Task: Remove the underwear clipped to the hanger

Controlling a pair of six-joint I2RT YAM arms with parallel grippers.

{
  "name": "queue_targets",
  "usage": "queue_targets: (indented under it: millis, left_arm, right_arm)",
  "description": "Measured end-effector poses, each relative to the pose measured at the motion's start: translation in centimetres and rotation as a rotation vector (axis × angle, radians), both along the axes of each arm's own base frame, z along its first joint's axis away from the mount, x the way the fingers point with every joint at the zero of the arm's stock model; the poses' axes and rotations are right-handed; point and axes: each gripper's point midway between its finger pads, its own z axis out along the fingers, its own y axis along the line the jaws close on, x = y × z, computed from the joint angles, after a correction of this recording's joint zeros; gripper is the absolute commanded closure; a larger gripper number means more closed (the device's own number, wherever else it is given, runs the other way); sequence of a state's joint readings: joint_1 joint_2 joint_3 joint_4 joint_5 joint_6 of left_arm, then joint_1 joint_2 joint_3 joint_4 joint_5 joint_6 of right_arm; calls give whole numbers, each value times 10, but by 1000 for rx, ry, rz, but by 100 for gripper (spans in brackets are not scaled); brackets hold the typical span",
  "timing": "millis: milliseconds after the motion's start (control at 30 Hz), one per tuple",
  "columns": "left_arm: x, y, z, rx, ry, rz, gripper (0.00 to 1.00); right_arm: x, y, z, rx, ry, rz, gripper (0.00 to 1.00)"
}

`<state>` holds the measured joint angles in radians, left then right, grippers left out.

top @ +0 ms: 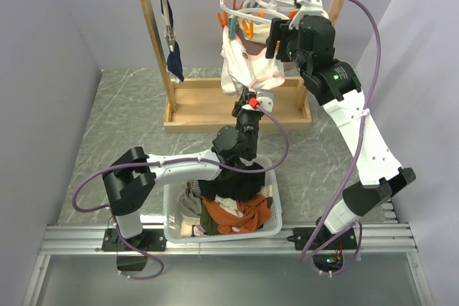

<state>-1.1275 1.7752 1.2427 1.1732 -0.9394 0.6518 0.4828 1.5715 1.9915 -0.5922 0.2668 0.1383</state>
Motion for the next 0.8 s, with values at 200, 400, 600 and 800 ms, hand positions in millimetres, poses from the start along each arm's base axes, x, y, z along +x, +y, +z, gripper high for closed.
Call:
queue_targets:
  millis: [200,400,600,800]
  left_arm:
    - [-4,3,5,-7,-6,-6,100]
    - [-8,2,11,-8,-15,-16,100]
    - [-10,0,11,-1,-17,-22,100]
    - [-10,-2,13,8,-24,-30,100]
  right_arm:
    - [6,-5,6,17,-12,20,44]
    - [16,9,15,51,-33,84,68]
    - [24,14,12,67,-22,91,92]
    - [24,14,12,76,-19,88,50]
